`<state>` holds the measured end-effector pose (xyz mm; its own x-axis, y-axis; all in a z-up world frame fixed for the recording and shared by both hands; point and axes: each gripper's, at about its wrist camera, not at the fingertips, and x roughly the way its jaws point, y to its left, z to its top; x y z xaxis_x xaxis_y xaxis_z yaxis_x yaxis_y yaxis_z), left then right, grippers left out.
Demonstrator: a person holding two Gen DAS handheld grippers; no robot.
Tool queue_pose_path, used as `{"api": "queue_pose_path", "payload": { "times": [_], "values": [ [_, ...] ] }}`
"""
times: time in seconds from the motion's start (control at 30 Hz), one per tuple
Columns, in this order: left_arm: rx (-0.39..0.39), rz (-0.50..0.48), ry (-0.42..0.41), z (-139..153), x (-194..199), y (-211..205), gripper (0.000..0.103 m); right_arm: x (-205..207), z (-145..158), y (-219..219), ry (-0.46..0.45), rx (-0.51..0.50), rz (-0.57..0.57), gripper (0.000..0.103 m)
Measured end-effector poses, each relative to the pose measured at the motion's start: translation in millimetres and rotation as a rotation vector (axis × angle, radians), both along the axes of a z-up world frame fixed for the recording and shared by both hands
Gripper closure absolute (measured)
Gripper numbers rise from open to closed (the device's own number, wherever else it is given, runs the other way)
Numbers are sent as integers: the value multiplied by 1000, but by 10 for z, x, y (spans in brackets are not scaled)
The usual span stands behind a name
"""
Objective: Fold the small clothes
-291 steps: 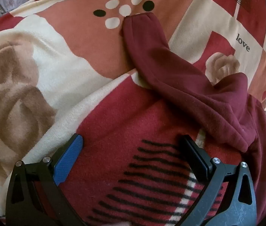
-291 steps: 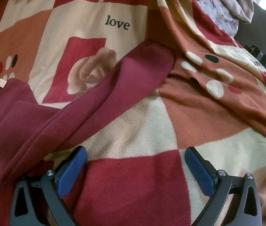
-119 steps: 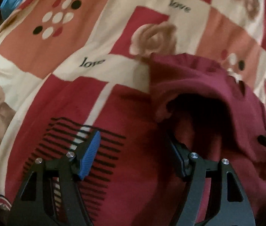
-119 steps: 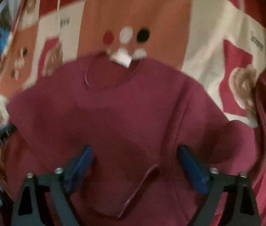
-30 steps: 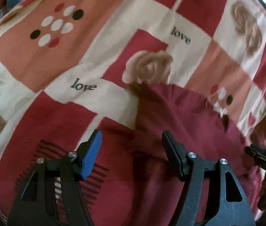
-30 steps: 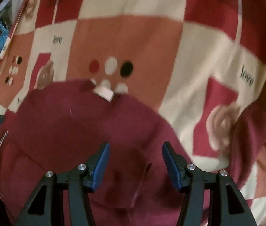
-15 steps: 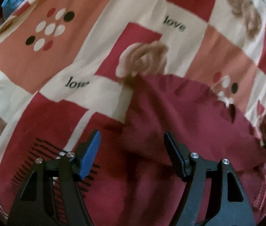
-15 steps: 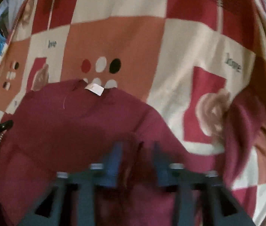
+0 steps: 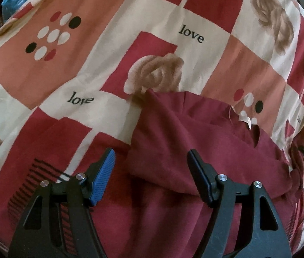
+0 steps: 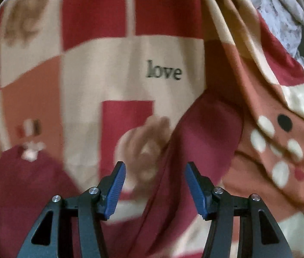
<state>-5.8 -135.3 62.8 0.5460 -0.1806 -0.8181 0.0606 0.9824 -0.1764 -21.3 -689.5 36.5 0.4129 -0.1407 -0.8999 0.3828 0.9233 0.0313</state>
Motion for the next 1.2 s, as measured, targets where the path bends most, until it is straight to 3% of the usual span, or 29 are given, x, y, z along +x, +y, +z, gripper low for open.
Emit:
{"api": "queue_pose_path", "payload": {
  "times": [0.13, 0.2, 0.27, 0.3, 0.4, 0.53, 0.6, 0.73, 0.8, 0.87, 0.93, 0.97, 1.03, 1.2],
  "values": [
    [19, -9, 8, -23, 27, -23, 33, 296, -458, -133, 149, -44, -24, 49],
    [17, -2, 13, -34, 38, 0, 33, 254, -506, -233, 144, -49, -47, 73],
    [-5, 11, 18, -29, 50, 37, 33, 122, -422, -359, 85, 23, -67, 88],
    [-13, 14, 19, -25, 52, 41, 33, 62, -368, -403, 65, 49, -68, 88],
    [-26, 26, 14, 0, 44, 59, 33, -162, -46, -478, -52, 174, -41, 89],
    [-46, 38, -16, 76, -6, 84, 33, -461, 613, -302, -228, 305, 55, 89],
    [-76, 41, -37, 125, -35, 112, 33, -542, 905, -82, -281, 336, 126, 89],
    [-148, 40, -72, 210, -73, 175, 33, -521, 1360, 787, -347, 360, 380, 89],
    [-180, 36, -79, 235, -73, 200, 33, -445, 1397, 1272, -355, 403, 487, 89],
    [-211, 30, -86, 255, -69, 220, 33, -335, 1233, 1792, -317, 447, 590, 88],
    [-237, 22, -78, 257, -50, 226, 33, -195, 951, 2242, -196, 437, 685, 69],
    [-251, 12, -72, 254, -38, 219, 33, -271, 855, 2338, -146, 408, 698, 48],
    [-275, -7, -63, 255, -38, 203, 33, -363, 710, 2395, -126, 369, 703, 48],
    [-261, -66, -61, 267, -86, 37, 32, -754, 649, 1774, -130, 373, 559, 47]
  ]
}}
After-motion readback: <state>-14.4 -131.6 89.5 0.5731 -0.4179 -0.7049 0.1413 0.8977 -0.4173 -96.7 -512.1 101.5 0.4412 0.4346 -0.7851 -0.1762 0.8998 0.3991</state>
